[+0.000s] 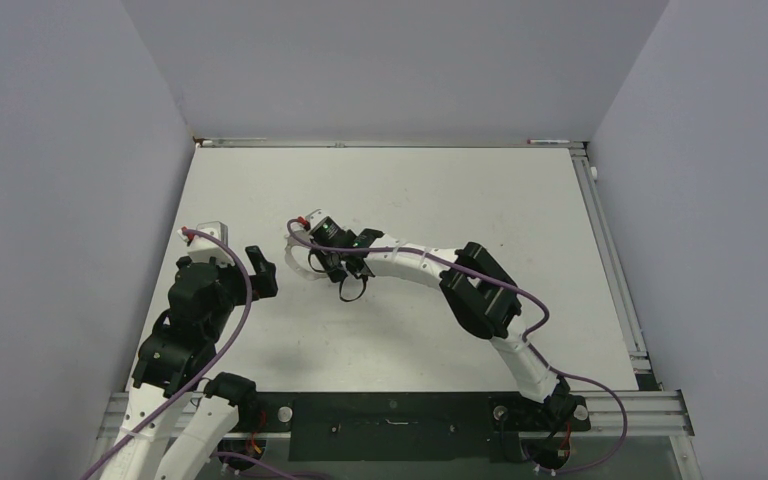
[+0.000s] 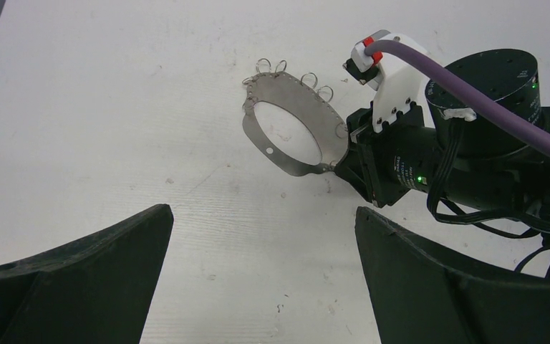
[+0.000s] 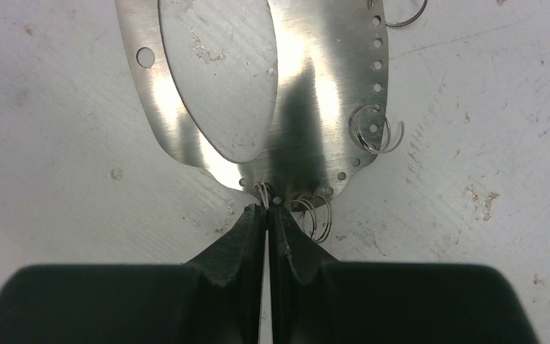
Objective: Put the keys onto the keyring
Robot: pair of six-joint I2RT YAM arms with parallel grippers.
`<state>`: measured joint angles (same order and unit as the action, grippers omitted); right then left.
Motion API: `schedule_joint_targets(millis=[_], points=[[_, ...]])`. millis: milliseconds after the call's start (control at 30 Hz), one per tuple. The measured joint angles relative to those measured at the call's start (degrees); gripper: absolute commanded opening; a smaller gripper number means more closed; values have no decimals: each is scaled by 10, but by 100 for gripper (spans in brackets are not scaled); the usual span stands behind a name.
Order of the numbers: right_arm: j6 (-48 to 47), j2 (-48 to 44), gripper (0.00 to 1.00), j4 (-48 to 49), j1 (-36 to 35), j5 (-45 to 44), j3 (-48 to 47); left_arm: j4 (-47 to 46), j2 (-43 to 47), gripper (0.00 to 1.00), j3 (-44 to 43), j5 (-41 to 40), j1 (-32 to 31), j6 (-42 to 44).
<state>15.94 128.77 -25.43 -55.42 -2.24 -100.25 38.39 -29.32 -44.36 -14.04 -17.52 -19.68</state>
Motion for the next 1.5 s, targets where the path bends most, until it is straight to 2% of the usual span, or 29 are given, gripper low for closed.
schedule_joint_targets(millis=[200,500,867,933,1167,1500], points=[[-2,-6,5,35,0,6,21,0,0,98,0,0,0,0],[-19,-75,5,101,3,16,139,0,0,98,0,2,0,3],[-39,-252,5,254,17,42,336,-7,7,100,0,28,1,6],[-44,-282,5,286,18,43,367,-13,11,94,0,33,1,6],[-62,-386,5,391,18,44,484,-26,16,93,0,57,0,4],[-85,-534,5,512,17,36,612,-88,54,91,28,162,0,-8]])
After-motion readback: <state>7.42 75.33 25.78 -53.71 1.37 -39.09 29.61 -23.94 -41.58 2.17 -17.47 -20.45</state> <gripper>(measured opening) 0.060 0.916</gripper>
